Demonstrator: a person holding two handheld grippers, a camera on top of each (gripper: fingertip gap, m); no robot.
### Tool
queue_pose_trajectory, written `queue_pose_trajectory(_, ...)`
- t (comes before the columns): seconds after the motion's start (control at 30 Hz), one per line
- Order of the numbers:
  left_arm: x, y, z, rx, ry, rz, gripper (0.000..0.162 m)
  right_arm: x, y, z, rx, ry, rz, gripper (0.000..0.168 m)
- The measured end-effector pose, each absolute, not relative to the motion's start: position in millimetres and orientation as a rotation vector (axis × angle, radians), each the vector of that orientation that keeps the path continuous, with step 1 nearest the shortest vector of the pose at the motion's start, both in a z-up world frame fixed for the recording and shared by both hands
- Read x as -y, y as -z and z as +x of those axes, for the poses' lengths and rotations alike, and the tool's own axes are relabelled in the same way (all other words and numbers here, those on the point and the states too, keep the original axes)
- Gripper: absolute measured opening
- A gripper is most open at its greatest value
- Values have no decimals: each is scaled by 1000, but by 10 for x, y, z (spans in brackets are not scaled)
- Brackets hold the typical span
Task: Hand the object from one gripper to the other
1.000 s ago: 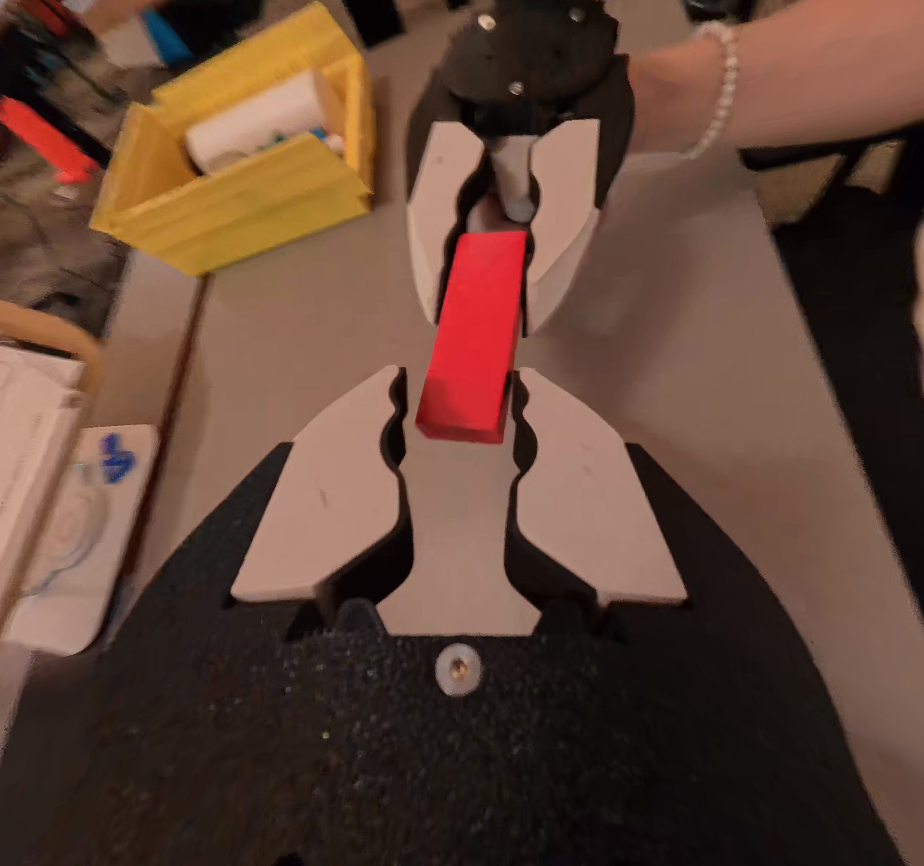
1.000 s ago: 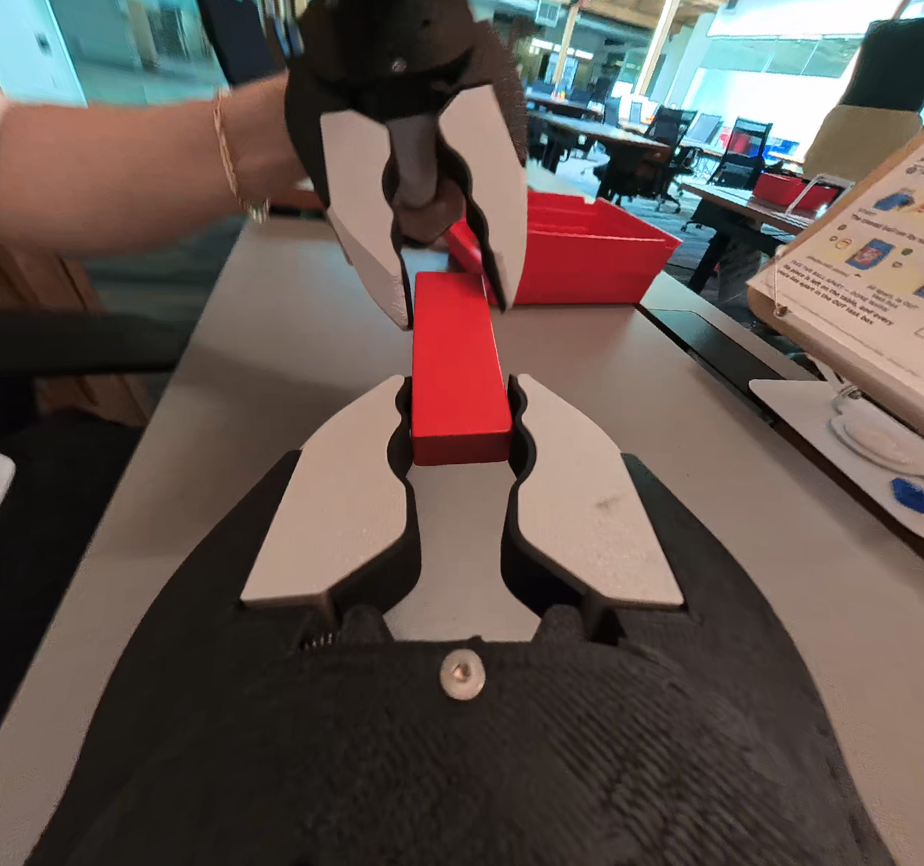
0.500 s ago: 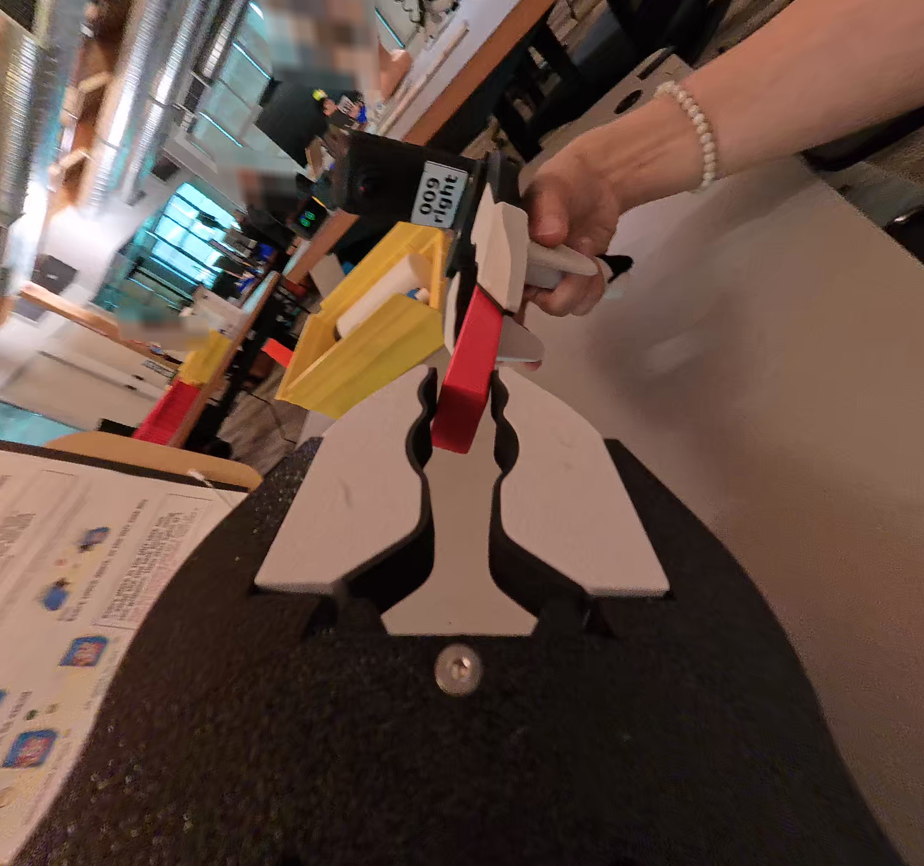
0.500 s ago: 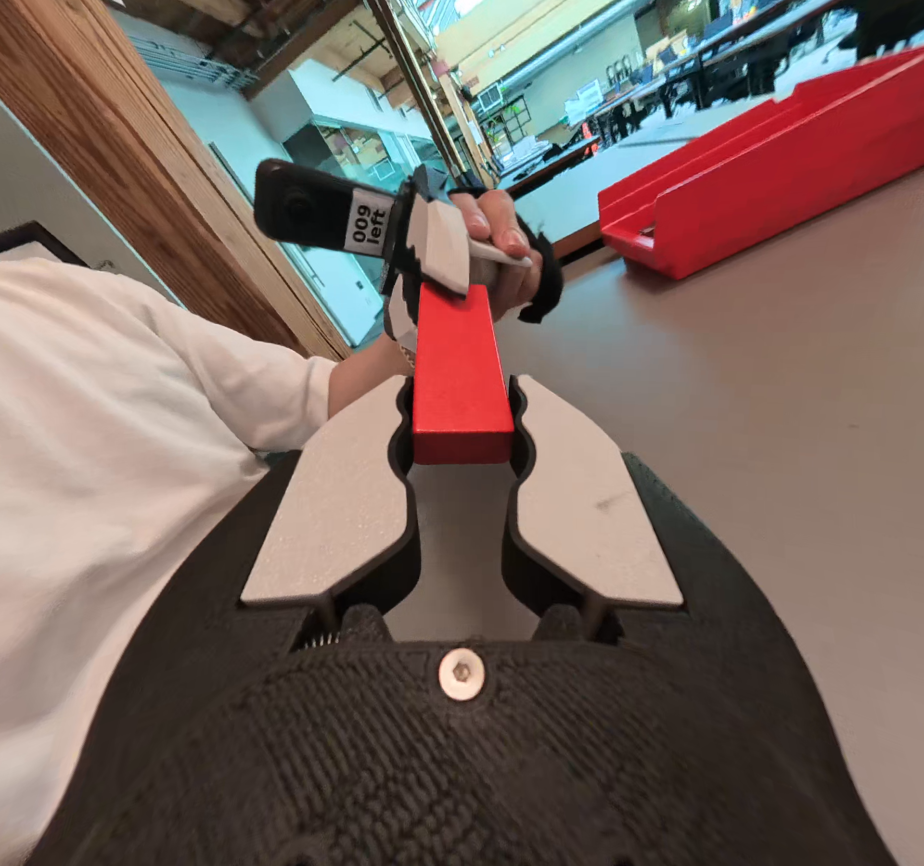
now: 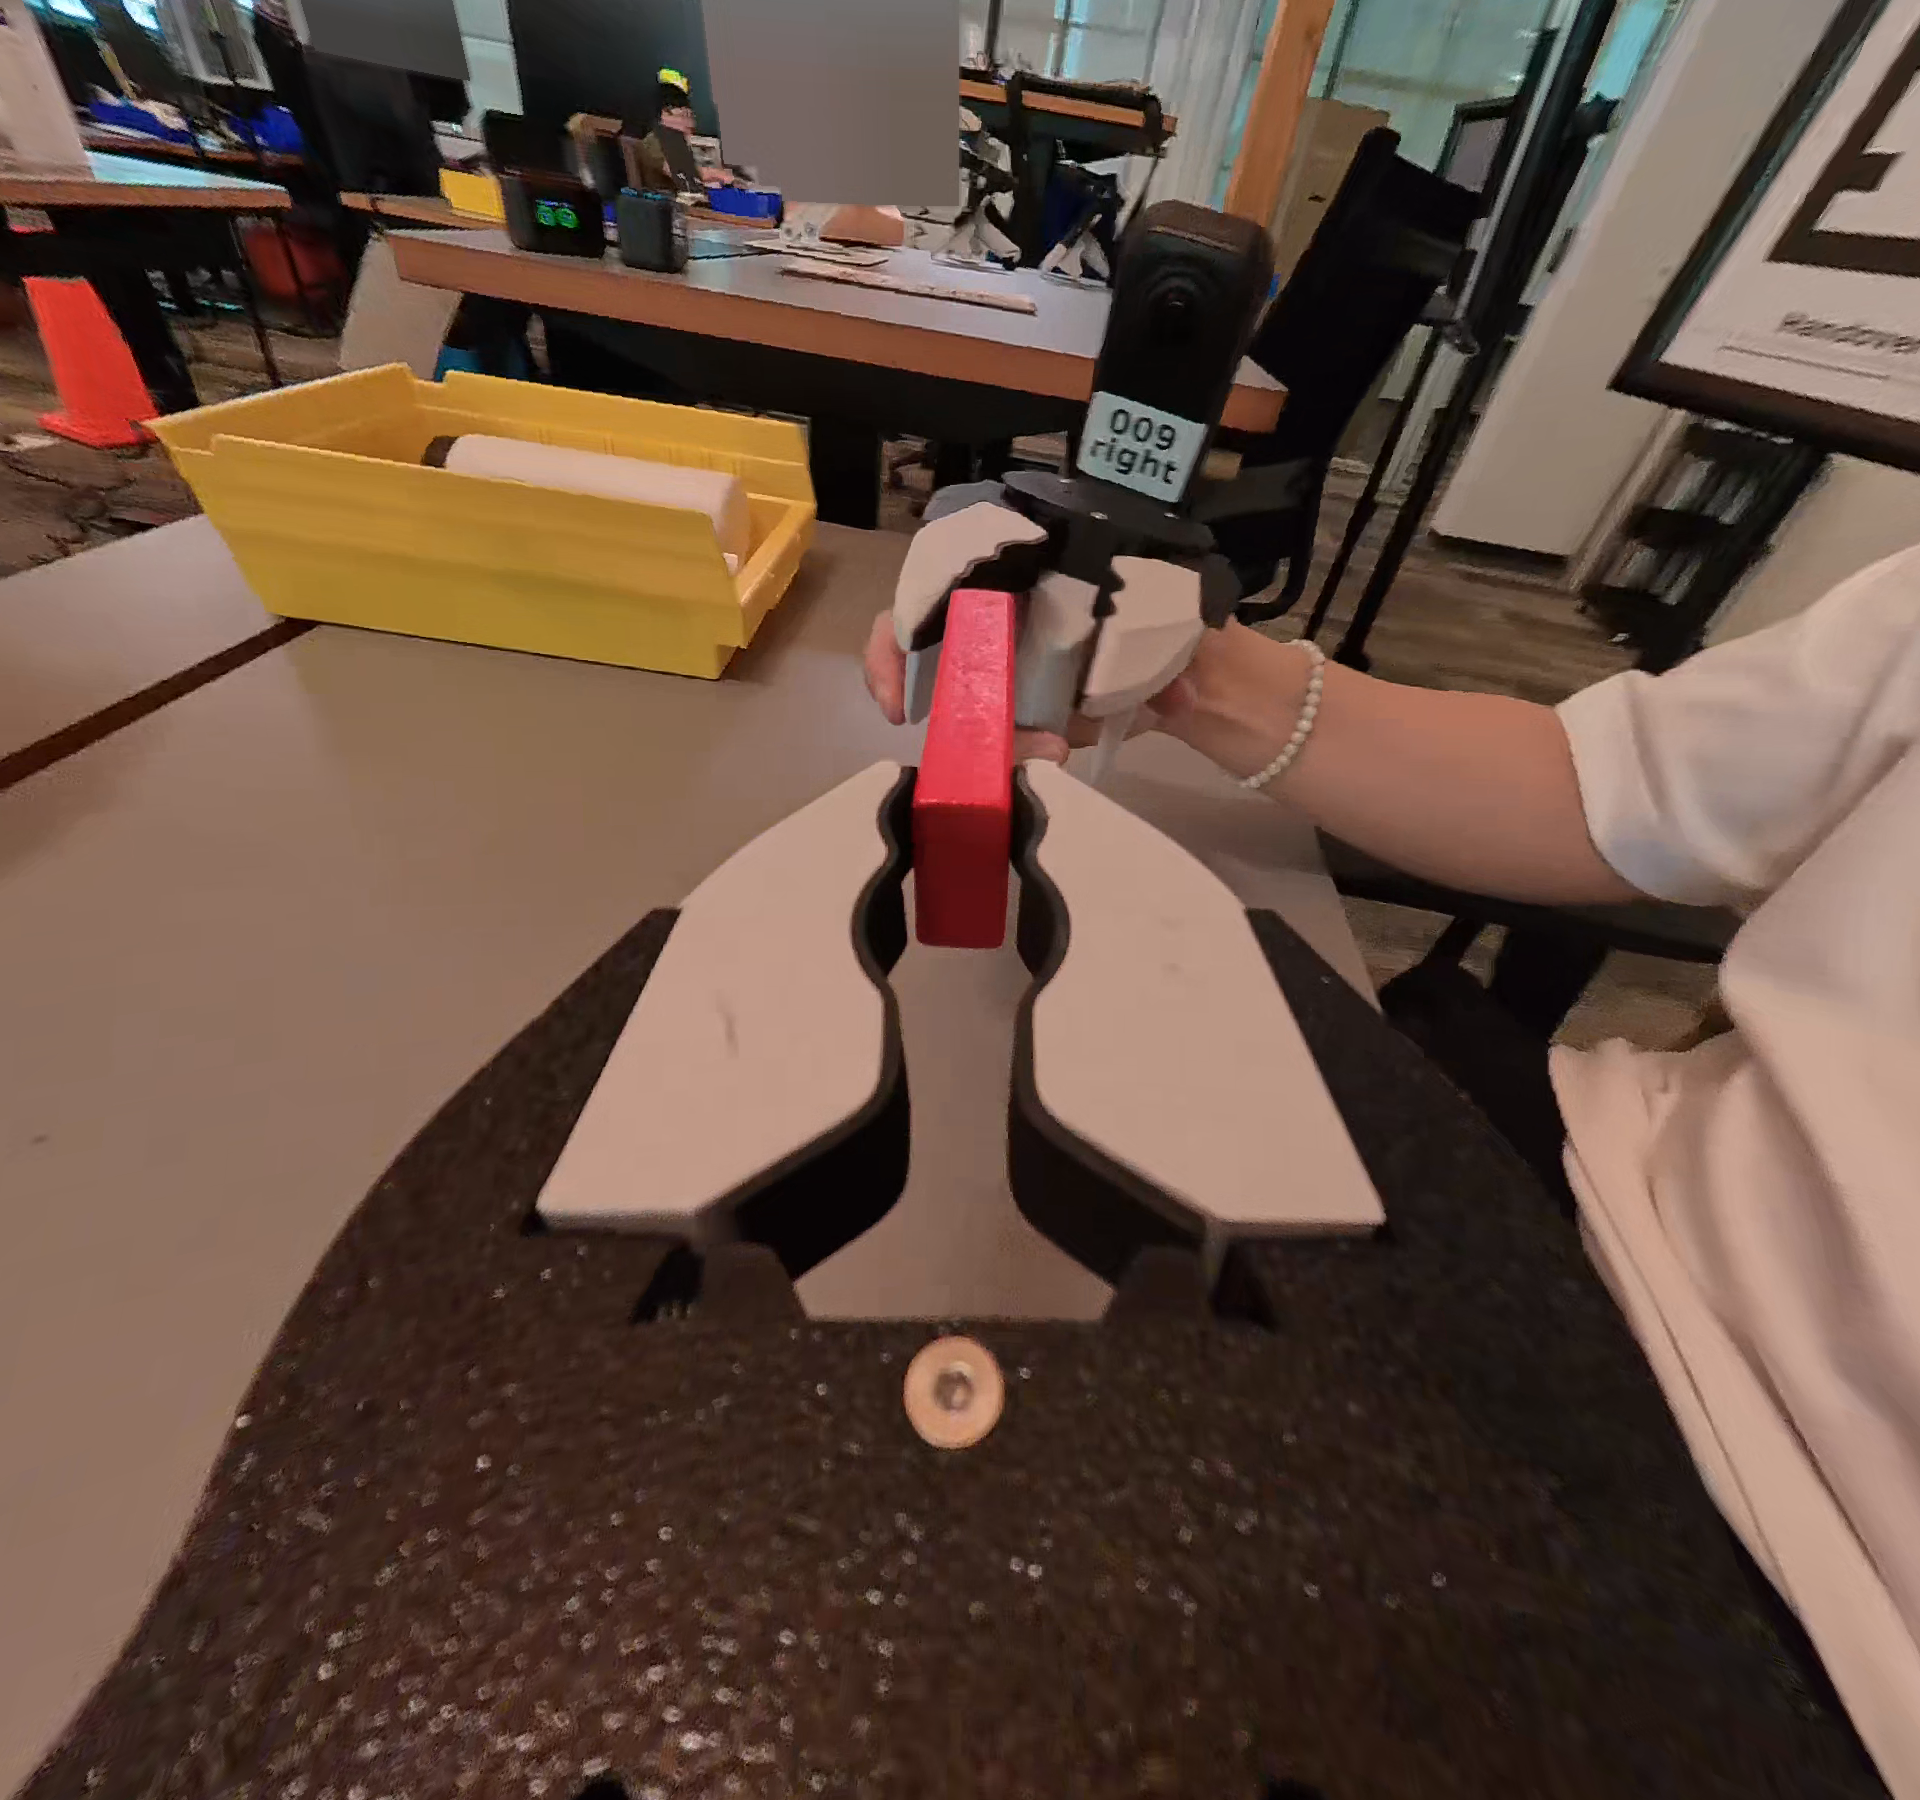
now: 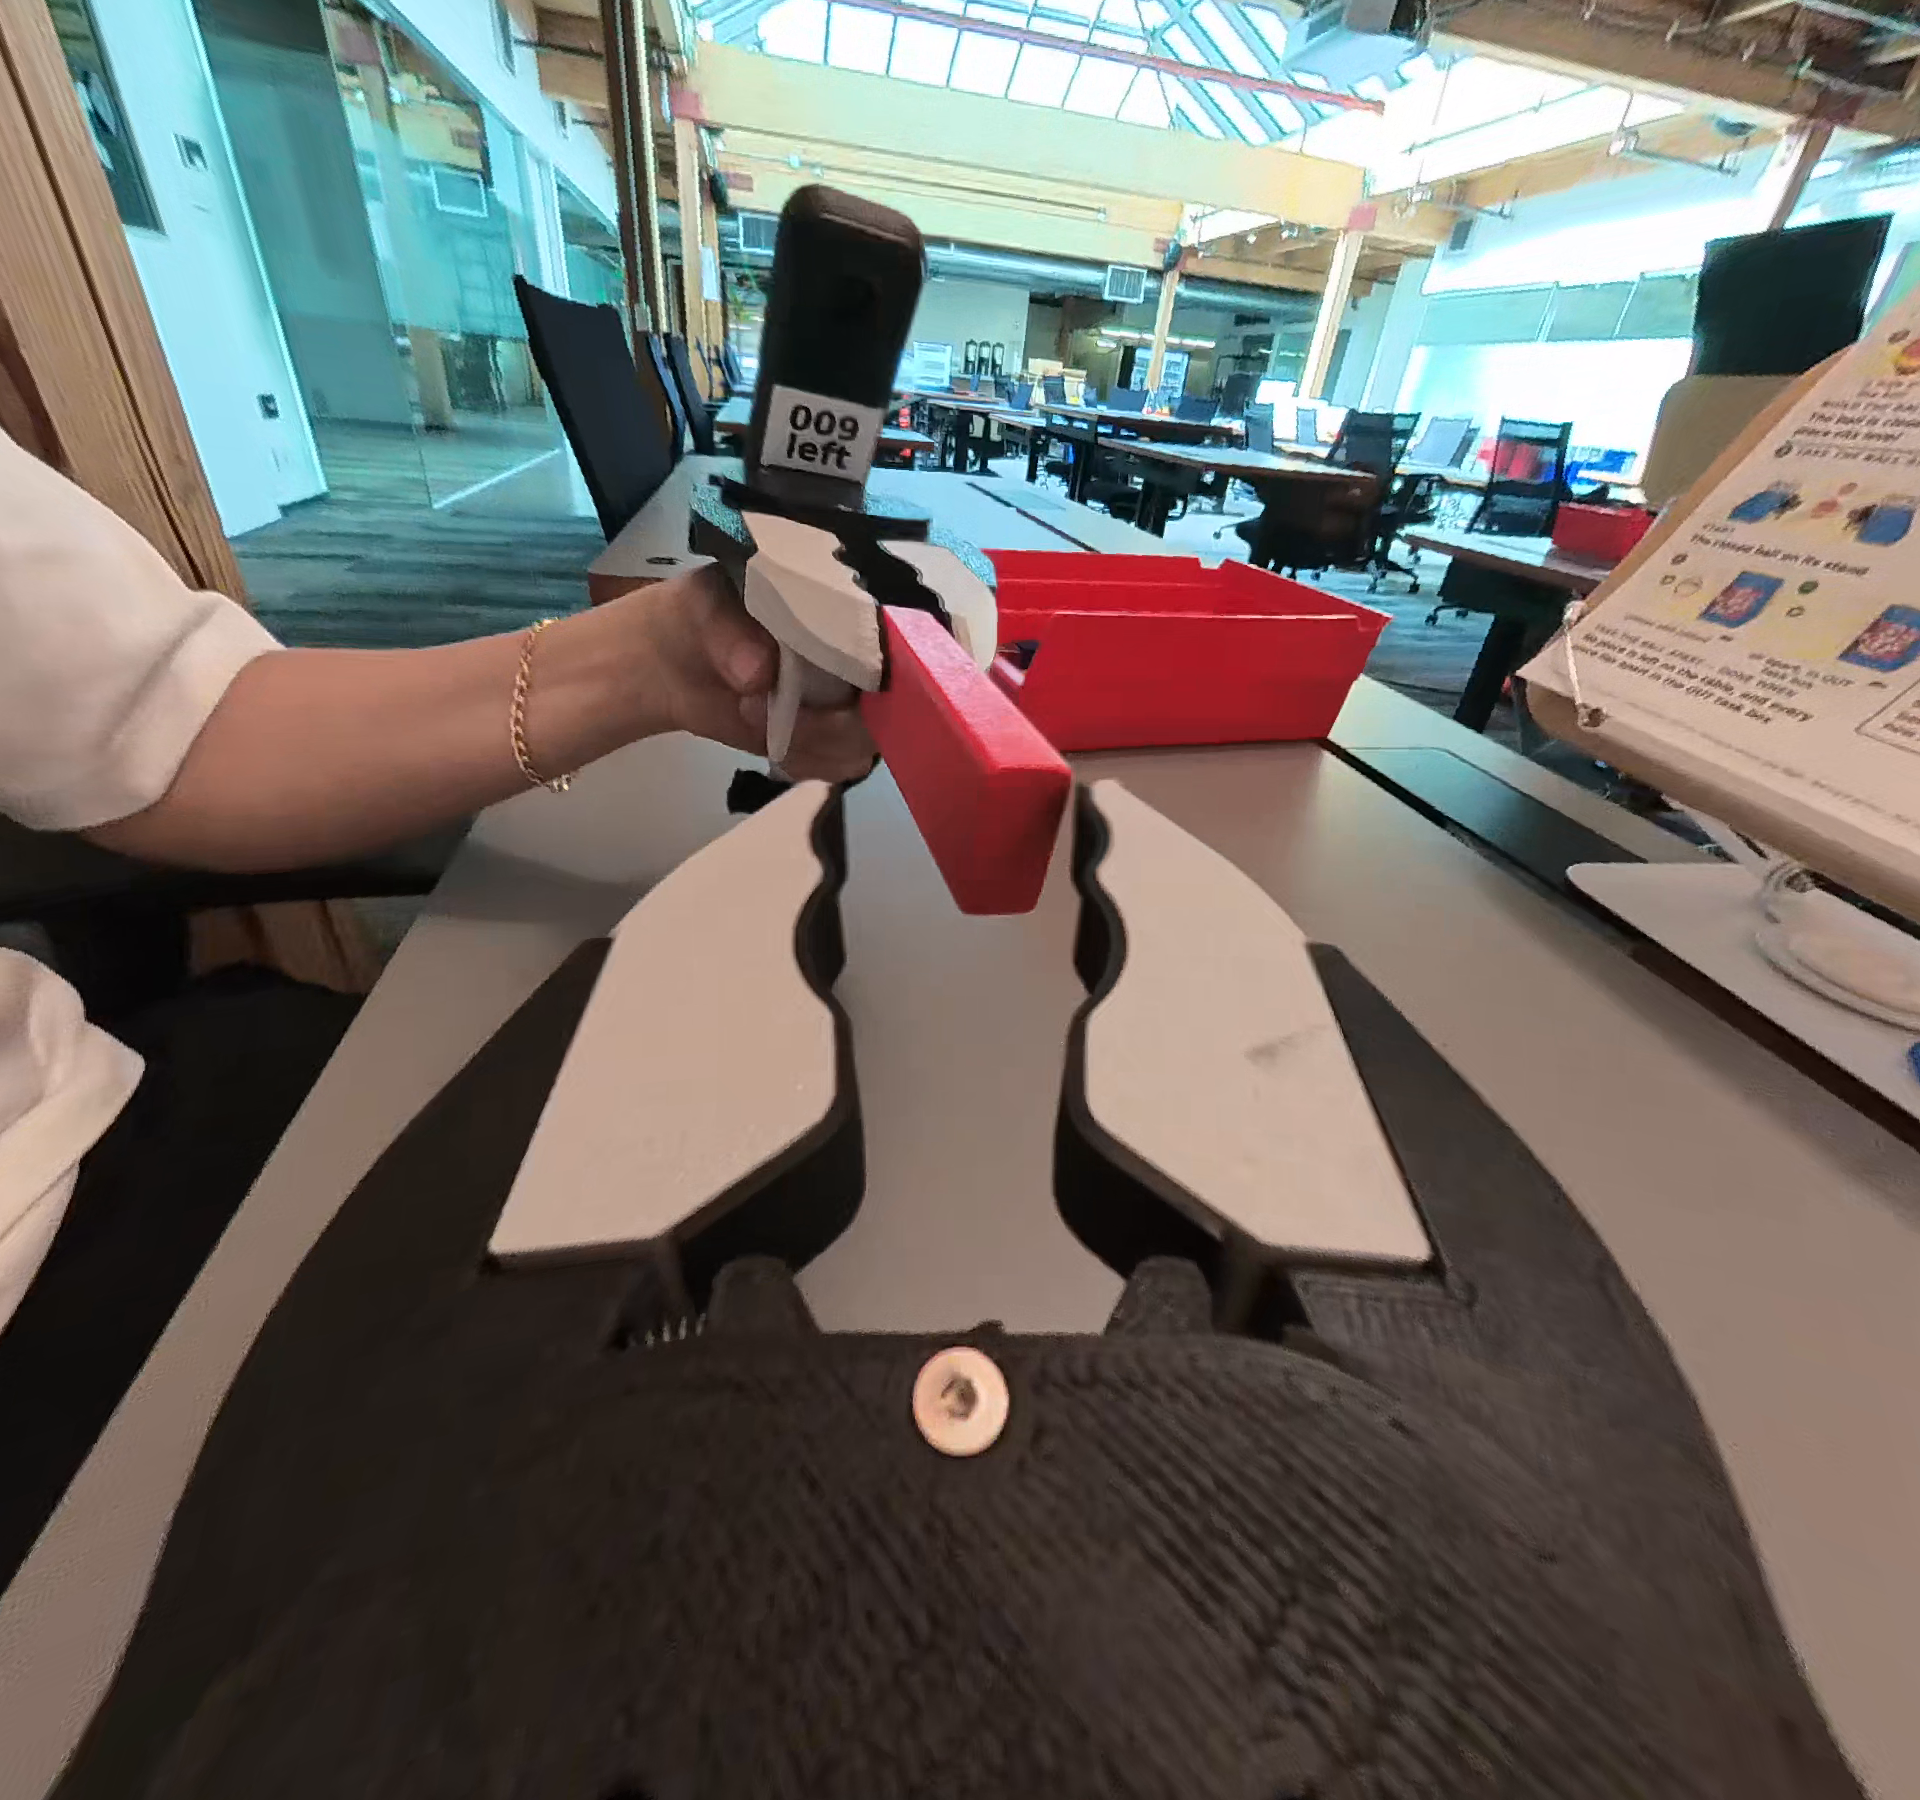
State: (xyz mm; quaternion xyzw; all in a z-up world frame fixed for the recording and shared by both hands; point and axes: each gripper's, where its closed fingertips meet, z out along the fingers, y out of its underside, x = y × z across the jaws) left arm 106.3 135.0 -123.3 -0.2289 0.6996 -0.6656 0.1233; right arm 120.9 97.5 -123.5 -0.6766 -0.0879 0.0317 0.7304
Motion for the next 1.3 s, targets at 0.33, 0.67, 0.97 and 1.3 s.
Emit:
queue_pose_trajectory(0.33,-1426,1220,1023,-1949,1814,-449,33,-1066,1329,1131,43,-446,-1538,16)
queue_pose_trajectory(0.67,-1369,1279,1021,-1832,1197,-49,53,-1055,1473,1118,-240,-958,-1518,16)
queue_pose_trajectory(0.97,-1299,1276,844,-1909,1367,-7,53,-996,1440,969,-186,-1053,-1544,16)
queue_pose_trajectory(1.3,-1265,1384,769,-2015,1359,14,35,-980,1414,991,-207,-1076,-1524,16)
